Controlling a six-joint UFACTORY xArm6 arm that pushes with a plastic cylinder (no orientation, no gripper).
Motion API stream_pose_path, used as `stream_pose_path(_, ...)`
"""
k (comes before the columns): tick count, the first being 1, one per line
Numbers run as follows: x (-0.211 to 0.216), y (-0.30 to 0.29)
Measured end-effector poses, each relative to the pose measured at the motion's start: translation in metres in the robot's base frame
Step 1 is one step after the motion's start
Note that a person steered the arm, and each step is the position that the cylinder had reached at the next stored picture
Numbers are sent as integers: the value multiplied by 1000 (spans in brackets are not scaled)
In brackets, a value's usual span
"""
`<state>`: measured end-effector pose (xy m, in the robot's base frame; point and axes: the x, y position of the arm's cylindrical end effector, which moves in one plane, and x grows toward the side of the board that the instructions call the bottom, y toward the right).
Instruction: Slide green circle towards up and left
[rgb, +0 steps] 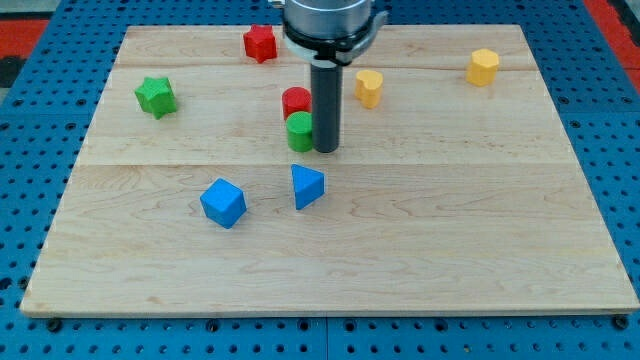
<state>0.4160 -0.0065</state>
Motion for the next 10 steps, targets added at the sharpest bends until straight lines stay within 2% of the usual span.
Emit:
stream_pose_path(4,-40,-96)
stream_pose_path(6,-102,-93)
stream_pose_path(8,-129,-96)
stream_pose_path(10,-139,-163)
